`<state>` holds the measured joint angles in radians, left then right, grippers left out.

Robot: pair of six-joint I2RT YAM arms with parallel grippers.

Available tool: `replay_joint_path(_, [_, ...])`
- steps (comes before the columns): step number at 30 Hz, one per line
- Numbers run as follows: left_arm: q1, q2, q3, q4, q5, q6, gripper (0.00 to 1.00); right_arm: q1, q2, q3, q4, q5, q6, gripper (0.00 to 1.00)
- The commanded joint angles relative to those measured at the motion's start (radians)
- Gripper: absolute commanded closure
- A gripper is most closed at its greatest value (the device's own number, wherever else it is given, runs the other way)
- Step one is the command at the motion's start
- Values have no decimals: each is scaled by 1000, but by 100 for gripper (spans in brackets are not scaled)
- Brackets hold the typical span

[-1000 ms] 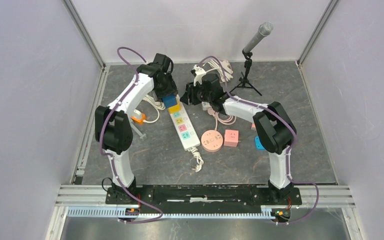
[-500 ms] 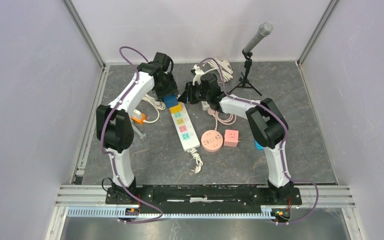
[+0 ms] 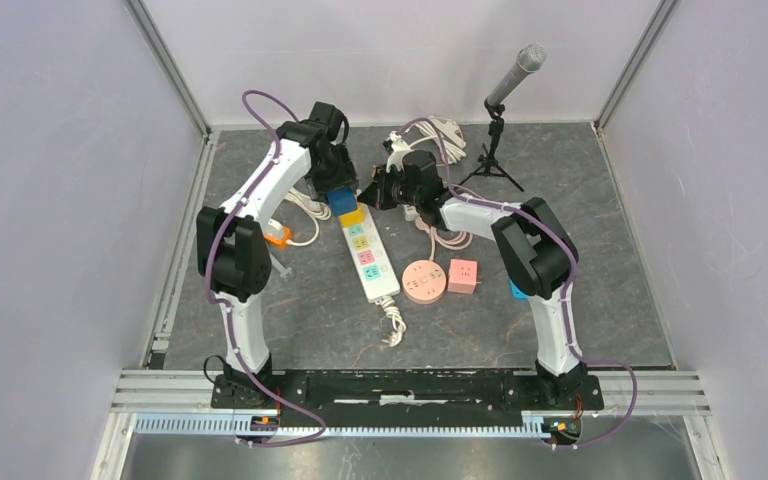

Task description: Pull the plug off the socket

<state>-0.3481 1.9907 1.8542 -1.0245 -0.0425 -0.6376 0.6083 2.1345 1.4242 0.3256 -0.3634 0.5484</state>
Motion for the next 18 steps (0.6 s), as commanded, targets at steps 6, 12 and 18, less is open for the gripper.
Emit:
replay_joint_path(6, [-6,-41,86,-43,178,3,98,20,30,-121,-173,52,-96,100])
replay_joint_path(12, [-5,-34,117,-41,210,-3,98,34,40,-123,-202,62,-108,100])
replay_joint_path(18, [41,-36,146,-19,277,35,98,37,66,-84,-276,112,-103,100])
